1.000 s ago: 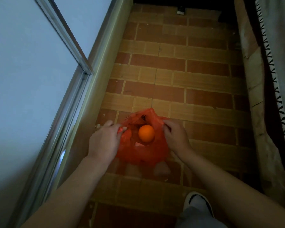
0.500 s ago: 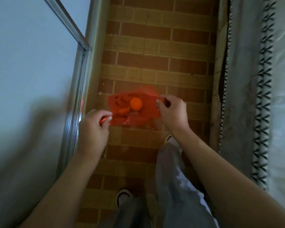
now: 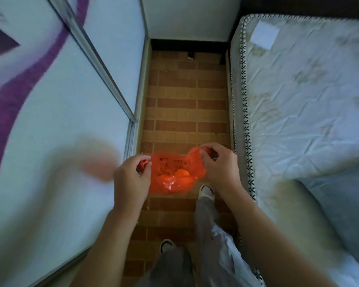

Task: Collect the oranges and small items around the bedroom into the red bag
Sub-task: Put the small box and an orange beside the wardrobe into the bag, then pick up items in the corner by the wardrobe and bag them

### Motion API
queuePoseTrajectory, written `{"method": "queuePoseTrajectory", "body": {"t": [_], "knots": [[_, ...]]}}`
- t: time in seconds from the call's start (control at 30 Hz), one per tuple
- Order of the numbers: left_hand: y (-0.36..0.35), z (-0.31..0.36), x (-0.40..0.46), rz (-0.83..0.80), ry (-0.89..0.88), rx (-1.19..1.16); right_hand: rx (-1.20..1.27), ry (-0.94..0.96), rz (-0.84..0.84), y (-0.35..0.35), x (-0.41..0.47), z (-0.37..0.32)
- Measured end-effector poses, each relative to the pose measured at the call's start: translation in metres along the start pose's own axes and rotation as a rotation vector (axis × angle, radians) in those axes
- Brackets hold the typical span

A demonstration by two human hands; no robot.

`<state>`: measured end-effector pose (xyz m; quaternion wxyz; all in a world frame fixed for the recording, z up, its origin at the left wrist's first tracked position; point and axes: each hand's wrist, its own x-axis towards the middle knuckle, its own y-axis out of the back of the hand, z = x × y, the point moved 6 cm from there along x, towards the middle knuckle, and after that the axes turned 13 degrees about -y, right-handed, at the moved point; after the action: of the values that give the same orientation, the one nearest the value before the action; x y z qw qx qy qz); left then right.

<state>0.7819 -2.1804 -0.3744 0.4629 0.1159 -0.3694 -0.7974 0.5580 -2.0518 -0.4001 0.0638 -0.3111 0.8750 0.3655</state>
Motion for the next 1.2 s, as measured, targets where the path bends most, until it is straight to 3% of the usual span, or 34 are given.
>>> {"method": "queuePoseTrajectory", "body": {"t": [0.33, 0.57, 0.8, 1.2], "knots": [[0.161, 0.157, 0.0, 0.167, -0.177, -0.039, 0.119, 0.092, 0.165, 0.153, -0.107, -0.137], [0.223, 0.237, 0.039, 0.284, -0.271, -0.071, 0.218, 0.185, 0.22, 0.23, -0.126, -0.216], [0.238, 0.282, 0.089, 0.334, -0.33, -0.056, 0.244, 0.246, 0.253, 0.275, -0.099, -0.257], [0.19, 0.339, 0.191, 0.308, -0.341, 0.006, 0.272, 0.265, 0.224, 0.341, 0.01, -0.283]]}}
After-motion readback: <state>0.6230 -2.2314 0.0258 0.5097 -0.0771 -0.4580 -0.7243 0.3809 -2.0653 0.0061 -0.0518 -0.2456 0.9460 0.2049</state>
